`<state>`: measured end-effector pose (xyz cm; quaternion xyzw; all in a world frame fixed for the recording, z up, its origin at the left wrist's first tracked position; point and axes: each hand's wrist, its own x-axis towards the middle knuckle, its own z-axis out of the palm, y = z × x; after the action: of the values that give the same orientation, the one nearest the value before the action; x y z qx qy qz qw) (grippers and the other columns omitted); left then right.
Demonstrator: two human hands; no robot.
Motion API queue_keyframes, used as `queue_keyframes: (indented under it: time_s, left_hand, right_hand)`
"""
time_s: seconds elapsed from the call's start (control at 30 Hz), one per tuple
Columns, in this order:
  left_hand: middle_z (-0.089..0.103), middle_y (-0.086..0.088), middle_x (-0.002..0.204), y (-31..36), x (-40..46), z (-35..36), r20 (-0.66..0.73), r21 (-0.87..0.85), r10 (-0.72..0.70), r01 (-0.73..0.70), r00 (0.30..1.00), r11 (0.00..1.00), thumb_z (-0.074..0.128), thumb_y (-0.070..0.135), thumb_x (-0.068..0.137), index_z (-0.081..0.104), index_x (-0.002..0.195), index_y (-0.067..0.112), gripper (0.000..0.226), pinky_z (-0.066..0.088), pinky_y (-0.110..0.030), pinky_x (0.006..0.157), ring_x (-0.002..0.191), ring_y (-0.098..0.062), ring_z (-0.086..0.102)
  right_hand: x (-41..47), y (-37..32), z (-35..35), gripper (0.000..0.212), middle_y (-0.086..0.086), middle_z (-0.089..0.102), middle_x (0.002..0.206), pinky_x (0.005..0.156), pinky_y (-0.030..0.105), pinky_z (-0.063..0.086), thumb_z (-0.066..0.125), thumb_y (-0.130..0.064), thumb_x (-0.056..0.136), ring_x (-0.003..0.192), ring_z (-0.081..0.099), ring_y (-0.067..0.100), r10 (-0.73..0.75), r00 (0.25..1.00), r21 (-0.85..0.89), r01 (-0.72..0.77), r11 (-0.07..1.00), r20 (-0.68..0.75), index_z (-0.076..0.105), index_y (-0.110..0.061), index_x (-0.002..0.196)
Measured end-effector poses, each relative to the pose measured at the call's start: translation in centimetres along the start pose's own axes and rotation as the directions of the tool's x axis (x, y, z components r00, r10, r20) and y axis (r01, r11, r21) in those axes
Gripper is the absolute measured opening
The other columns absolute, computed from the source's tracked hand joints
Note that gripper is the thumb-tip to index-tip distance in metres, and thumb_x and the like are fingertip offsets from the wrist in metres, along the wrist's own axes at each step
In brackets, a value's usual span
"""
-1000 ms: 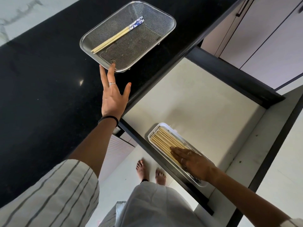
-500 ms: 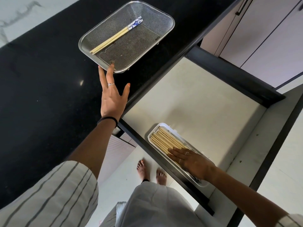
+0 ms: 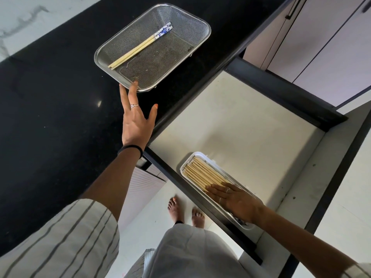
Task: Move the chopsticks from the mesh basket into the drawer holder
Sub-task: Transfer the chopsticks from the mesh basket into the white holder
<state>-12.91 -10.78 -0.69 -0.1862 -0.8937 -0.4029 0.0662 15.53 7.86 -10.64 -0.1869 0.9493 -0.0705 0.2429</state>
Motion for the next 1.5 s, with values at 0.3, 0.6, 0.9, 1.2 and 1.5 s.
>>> queue_keyframes:
  time_s: [0.3, 0.6, 0.9, 1.2, 1.5]
  left_hand:
    - [0.001, -0.013, 0.16, 0.0, 0.1, 0.1, 0.006, 0.006, -0.003, 0.003, 1.0, 1.0, 0.06, 0.03, 0.094, 0.018, 0.15, 0.026, 0.07, 0.047, -0.041, 0.099, 0.128, -0.036, 0.047]
    - [0.002, -0.012, 0.16, -0.2, 0.1, 0.2, -0.009, -0.006, 0.005, -0.005, 1.0, 1.0, 0.061, 0.03, 0.093, 0.019, 0.149, 0.027, 0.07, 0.035, -0.02, 0.097, 0.13, -0.031, 0.046]
    - [0.002, -0.011, 0.161, 0.0, 0.1, 0.2, -0.012, 0.009, -0.006, 0.006, 1.0, 1.0, 0.062, 0.03, 0.093, 0.019, 0.149, 0.027, 0.071, 0.036, -0.018, 0.092, 0.124, -0.031, 0.051]
    - [0.003, -0.009, 0.161, -0.3, 0.1, 0.2, -0.013, 0.003, 0.003, -0.003, 1.0, 1.0, 0.062, 0.029, 0.093, 0.02, 0.149, 0.028, 0.07, 0.042, -0.022, 0.091, 0.121, -0.03, 0.052]
    - [0.003, -0.012, 0.16, -0.3, 0.2, 0.1, 0.001, -0.009, 0.018, -0.018, 1.0, 1.0, 0.06, 0.029, 0.094, 0.018, 0.149, 0.028, 0.07, 0.042, -0.036, 0.104, 0.134, -0.034, 0.041]
  right_hand:
    - [-1.0, -0.5, -1.4, 0.074, -0.006, 0.0, 0.16, 0.122, 0.033, 0.013, 0.045, -0.003, 0.094, 0.148, 0.002, 0.012, 0.025, 0.999, 0.11, -0.021, 0.994, -0.03, 0.003, -0.026, 0.151]
    - [-2.2, -0.7, 0.3, 0.061, -0.008, 0.038, 0.15, 0.118, 0.033, 0.017, 0.071, -0.03, 0.079, 0.135, 0.041, 0.012, 0.009, 0.999, -0.133, -0.014, 0.991, -0.038, 0.05, -0.029, 0.137]
    - [-0.9, -0.8, 0.3, 0.075, -0.005, 0.016, 0.158, 0.119, 0.044, 0.008, 0.061, -0.017, 0.086, 0.145, 0.021, 0.016, 0.041, 0.999, -0.076, -0.044, 0.996, -0.034, 0.023, -0.022, 0.15]
    - [-0.1, 0.2, 0.2, 0.065, 0.0, -0.004, 0.16, 0.122, 0.033, 0.008, 0.043, -0.017, 0.099, 0.149, 0.003, 0.02, 0.117, 0.99, 0.198, -0.101, 0.975, -0.072, 0.005, -0.02, 0.152]
    - [3.1, -0.8, -1.7, 0.059, -0.003, -0.009, 0.161, 0.122, 0.033, 0.004, 0.029, -0.015, 0.101, 0.149, -0.007, 0.015, 0.083, 0.994, 0.093, -0.076, 0.993, -0.069, 0.001, -0.02, 0.152]
